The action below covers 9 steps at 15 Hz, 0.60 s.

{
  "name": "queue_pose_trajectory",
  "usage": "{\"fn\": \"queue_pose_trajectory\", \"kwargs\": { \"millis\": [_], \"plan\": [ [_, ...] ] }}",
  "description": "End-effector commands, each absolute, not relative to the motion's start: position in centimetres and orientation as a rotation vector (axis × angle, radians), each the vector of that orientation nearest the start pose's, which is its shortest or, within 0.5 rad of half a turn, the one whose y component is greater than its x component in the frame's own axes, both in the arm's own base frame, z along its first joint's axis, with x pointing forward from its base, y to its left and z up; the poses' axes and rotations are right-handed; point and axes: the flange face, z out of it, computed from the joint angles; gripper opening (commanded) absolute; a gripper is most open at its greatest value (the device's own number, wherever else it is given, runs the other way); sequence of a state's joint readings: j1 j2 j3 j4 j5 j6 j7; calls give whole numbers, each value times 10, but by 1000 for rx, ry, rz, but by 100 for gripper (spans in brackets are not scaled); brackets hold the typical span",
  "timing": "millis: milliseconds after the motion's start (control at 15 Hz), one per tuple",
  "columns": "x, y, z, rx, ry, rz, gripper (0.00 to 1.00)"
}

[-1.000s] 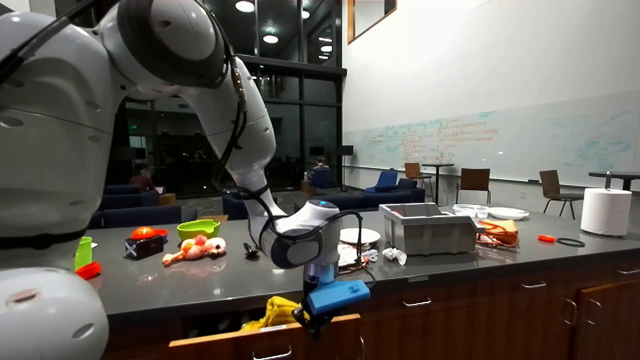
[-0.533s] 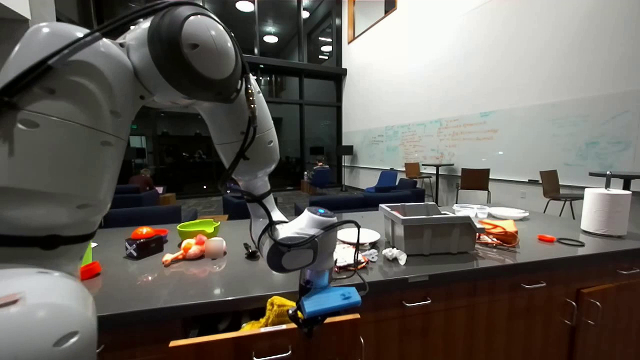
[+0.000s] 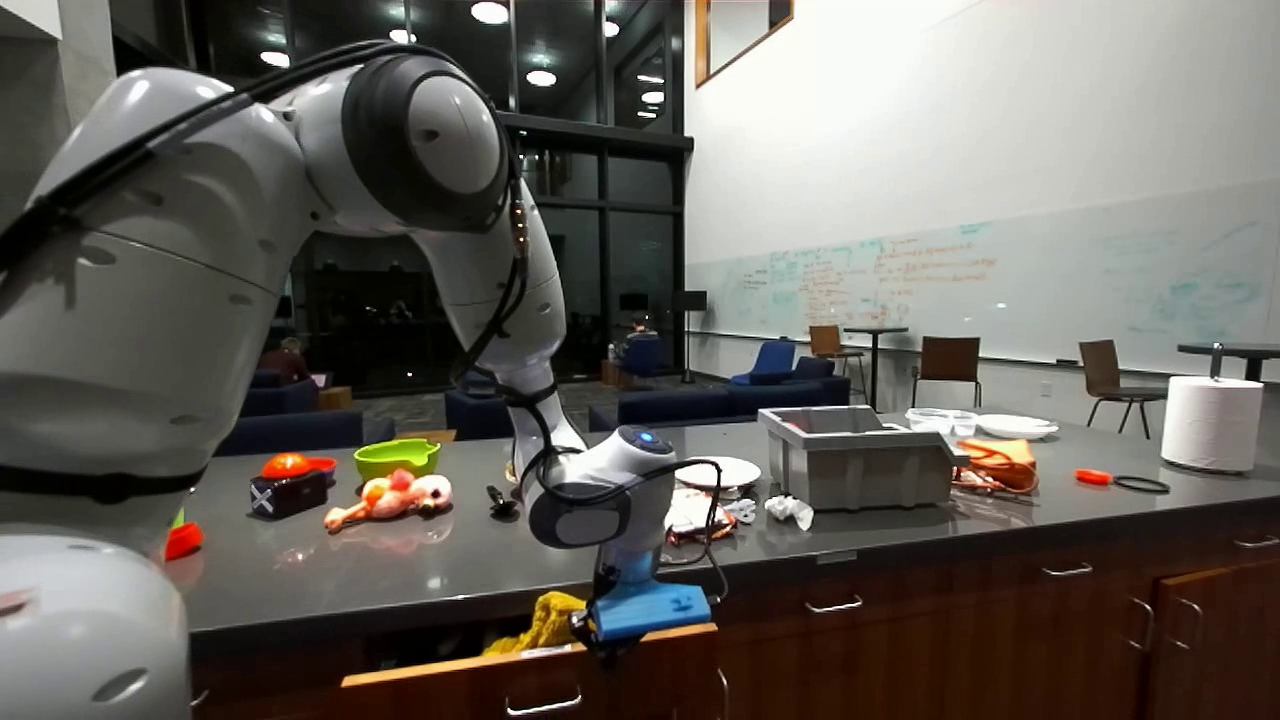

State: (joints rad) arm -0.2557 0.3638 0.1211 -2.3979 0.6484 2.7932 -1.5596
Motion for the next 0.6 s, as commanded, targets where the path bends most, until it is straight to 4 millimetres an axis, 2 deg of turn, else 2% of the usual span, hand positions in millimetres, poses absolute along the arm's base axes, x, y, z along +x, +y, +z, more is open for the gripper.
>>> {"fn": "queue_pose_trajectory", "kwargs": {
  "millis": [0, 533],
  "plan": [
    [493, -82, 160, -2706, -1142, -362, 0],
    [504, -66, 159, -2620, -1063, -536, 0]
  ]
}}
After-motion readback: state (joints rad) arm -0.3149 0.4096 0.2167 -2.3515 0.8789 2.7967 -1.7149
